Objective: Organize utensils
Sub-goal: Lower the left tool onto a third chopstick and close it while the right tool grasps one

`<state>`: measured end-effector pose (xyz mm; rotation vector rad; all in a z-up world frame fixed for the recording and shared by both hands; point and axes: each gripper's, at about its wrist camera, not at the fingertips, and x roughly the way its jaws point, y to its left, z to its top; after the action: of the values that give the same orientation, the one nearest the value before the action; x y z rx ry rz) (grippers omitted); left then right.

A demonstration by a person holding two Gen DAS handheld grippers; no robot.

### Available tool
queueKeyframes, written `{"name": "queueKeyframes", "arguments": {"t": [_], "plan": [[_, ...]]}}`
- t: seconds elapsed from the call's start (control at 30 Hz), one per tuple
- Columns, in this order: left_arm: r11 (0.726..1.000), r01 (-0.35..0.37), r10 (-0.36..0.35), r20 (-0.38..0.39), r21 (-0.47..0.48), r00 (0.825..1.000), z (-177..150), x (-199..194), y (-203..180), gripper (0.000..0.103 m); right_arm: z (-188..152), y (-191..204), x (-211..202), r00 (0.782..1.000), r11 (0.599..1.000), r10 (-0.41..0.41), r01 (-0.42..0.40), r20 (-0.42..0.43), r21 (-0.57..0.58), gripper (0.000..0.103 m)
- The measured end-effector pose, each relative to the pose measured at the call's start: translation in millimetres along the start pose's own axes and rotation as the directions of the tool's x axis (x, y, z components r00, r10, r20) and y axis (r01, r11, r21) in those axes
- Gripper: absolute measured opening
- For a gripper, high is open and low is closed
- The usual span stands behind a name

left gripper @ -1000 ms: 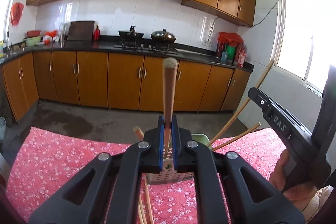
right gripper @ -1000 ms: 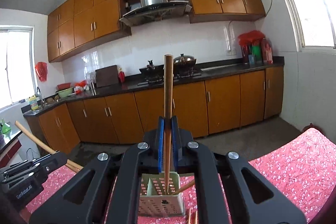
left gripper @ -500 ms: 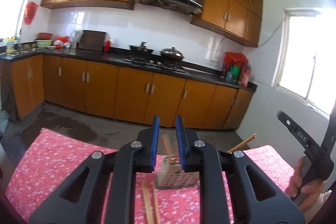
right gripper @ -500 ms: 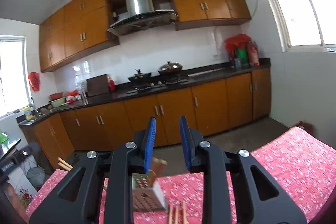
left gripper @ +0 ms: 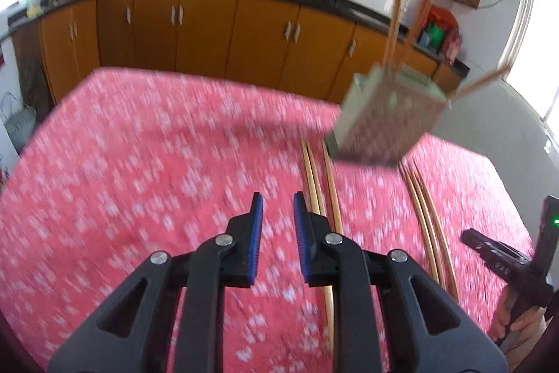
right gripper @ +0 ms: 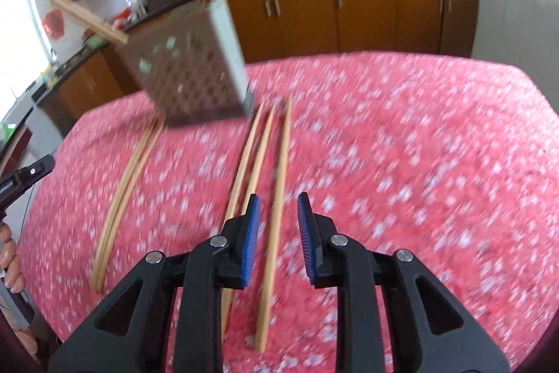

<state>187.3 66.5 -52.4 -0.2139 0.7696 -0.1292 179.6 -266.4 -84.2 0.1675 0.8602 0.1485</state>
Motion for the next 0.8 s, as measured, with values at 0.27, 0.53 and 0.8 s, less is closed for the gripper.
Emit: {"name": "queueKeyframes", "arguments": {"t": [0.27, 0.53, 0.8], "plan": [[0.996, 0.078, -0.074, -0.1, 0.044, 0.992, -30.3, 21.3, -21.5, 0.019, -7.1, -8.7, 24.1, 0.988, 0.988, -0.149, 0.15, -0.035, 0.031, 0.008], [0.989, 0.084, -0.064, -0.158, 0.124, 0.985, -38.9, 35.5, -43.9, 0.013, -9.1, -20.5, 21.1, 0.985, 0.984, -0.169, 0.17, -0.027, 0.045, 0.008], [0.98, 0.003, 0.032, -0.174, 0.201, 0.984, -49.3, 44.5, -50.8, 0.011, -14.9, -17.4, 11.1, 0.985, 0.985, -0.172, 0.172, -0.024, 0.02, 0.008]]}}
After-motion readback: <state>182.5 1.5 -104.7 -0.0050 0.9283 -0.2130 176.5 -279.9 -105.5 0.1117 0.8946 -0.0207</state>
